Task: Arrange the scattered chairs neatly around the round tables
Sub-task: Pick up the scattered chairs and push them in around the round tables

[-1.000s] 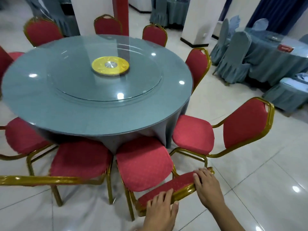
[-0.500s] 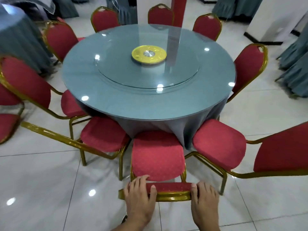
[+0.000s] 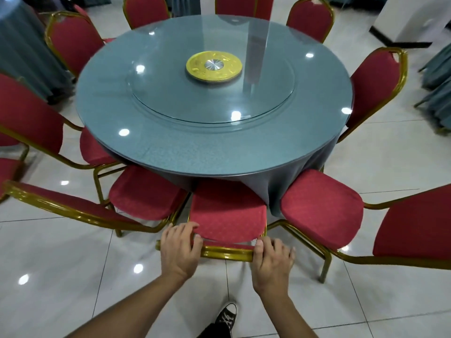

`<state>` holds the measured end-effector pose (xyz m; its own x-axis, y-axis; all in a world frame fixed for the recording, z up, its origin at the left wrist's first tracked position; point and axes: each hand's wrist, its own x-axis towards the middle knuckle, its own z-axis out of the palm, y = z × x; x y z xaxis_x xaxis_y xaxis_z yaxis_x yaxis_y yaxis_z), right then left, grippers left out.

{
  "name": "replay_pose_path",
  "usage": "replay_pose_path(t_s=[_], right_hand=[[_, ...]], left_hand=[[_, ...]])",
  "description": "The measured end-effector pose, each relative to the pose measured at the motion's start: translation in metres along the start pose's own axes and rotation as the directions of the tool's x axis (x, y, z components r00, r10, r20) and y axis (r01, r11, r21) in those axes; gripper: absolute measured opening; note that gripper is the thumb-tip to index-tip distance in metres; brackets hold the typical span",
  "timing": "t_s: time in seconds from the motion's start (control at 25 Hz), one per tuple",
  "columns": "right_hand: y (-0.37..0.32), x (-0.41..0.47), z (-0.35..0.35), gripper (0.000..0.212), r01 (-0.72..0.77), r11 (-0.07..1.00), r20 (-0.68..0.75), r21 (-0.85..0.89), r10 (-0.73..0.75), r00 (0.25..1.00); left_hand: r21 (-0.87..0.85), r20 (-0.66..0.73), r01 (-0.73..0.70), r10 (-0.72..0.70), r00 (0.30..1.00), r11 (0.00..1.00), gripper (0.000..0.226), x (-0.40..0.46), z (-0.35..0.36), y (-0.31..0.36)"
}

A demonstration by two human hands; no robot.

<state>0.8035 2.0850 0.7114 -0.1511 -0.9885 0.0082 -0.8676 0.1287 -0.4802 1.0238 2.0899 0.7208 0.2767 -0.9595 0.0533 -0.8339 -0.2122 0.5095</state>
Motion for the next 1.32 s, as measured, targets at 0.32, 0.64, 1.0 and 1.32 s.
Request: replay_pose_path(t_s=[0.32,0.64,1.0,1.32], right_hand=[[0.006,0.001,-0.002,0.046,0.111,0.994,0.056,0.000,-0.111,0.992],[0.042,0.012,-0.036,0.021,0.185,0.964,0.150,0.188,-0.215,0.965],[0.208,0.051,-0.154,0.017,0.071,0.964,-0.103,0.256,-0.046,0.994],[0.383,0.087,-0.286,0.021,-0.008,0.962,-0.244,0.274,0.078,0.967]], left_hand=[[-0.009,-0.019,-0.012,0.012,1.000,1.000,0.036,-0.001,0.000,-0.004],[0.114,0.319,0.061,-0.094,0.943,0.992,0.020,0.008,0.002,0.064],[-0.096,0.311,-0.208,0.228,0.923,0.973,0.012,-0.045,0.089,0.288],[-0.328,0.355,-0.205,0.321,0.878,0.922,0.011,-0.106,0.162,0.473]])
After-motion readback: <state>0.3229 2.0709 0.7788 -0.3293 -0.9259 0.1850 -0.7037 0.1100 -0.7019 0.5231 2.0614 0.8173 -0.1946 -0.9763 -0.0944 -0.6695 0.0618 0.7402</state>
